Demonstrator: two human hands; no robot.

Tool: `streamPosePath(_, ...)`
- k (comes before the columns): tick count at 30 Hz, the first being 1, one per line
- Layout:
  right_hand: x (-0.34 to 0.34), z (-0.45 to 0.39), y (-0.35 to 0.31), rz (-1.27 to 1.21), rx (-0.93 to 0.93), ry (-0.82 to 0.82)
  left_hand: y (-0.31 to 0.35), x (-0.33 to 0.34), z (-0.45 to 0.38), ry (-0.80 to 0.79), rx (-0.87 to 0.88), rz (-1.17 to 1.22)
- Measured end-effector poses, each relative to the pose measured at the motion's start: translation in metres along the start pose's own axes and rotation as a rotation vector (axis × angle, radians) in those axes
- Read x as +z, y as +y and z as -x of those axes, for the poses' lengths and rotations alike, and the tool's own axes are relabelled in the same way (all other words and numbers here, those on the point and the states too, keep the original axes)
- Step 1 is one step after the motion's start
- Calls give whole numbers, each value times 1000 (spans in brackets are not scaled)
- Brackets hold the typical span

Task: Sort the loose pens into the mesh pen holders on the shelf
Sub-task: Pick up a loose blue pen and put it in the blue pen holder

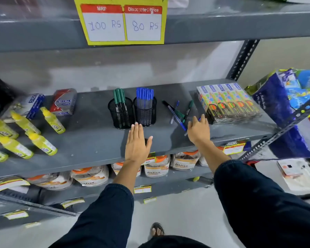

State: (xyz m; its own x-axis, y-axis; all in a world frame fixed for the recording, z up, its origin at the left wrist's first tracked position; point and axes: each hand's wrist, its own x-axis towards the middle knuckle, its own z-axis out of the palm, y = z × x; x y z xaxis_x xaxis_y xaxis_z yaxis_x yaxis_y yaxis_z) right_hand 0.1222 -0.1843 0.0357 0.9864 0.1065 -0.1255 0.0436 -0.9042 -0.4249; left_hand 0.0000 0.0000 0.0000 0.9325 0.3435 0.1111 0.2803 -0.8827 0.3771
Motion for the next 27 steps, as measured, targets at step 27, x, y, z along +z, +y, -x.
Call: streamPosePath(27,-51,-9,-89,-440,-104,258,-4,-3,-2,-35,-32,32)
